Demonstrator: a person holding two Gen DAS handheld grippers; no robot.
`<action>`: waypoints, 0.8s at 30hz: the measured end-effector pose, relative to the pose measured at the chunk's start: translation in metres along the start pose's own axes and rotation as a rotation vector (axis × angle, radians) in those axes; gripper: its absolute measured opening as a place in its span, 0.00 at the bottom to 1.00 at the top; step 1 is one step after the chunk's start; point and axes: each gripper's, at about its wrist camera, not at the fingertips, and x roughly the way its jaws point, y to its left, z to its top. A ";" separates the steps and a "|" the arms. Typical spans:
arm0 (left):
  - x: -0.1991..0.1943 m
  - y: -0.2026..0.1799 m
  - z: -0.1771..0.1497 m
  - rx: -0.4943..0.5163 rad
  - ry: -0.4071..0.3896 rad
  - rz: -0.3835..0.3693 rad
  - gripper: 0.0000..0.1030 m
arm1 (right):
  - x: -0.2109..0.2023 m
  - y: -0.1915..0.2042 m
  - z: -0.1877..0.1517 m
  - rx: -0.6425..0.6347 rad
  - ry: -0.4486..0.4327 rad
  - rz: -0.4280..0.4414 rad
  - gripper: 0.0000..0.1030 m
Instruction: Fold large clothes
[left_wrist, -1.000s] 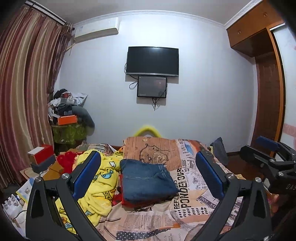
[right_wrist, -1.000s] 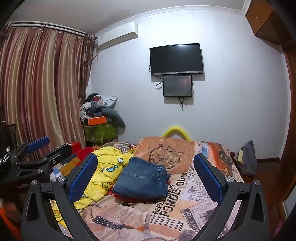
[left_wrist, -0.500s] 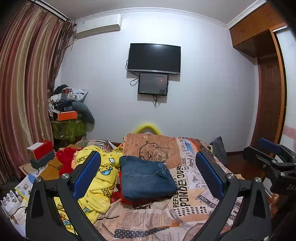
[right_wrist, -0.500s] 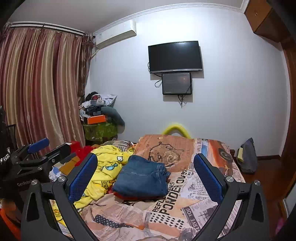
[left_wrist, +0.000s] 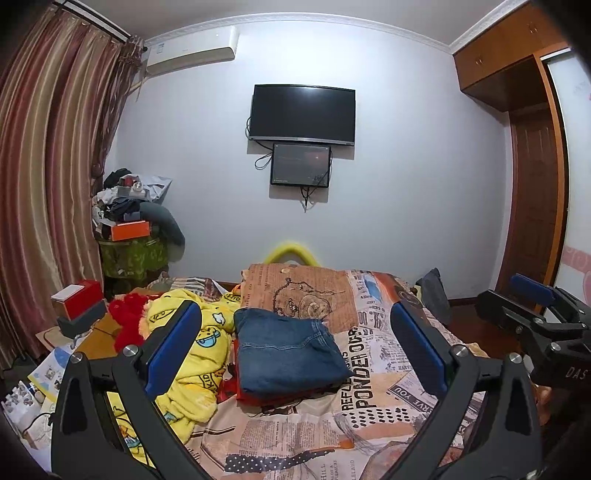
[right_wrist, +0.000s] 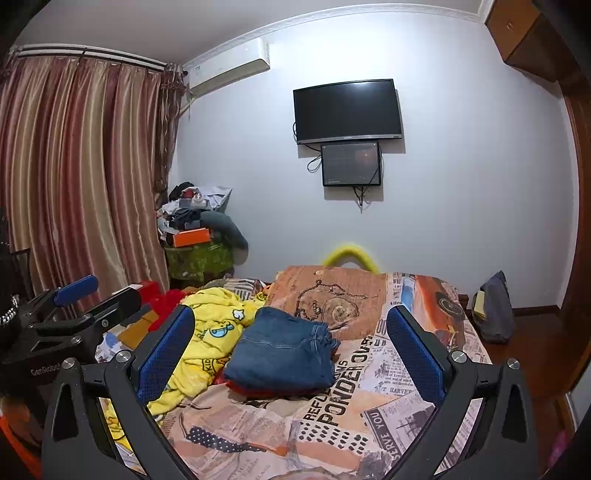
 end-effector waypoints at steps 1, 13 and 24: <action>0.000 0.000 0.000 0.001 -0.001 -0.004 1.00 | 0.000 0.000 0.001 0.001 -0.001 -0.001 1.00; 0.000 -0.004 0.002 0.003 0.007 -0.021 1.00 | 0.000 -0.002 0.002 0.029 -0.013 -0.012 1.00; -0.002 -0.005 0.001 -0.003 0.003 -0.023 1.00 | 0.002 -0.002 0.002 0.031 -0.011 -0.012 1.00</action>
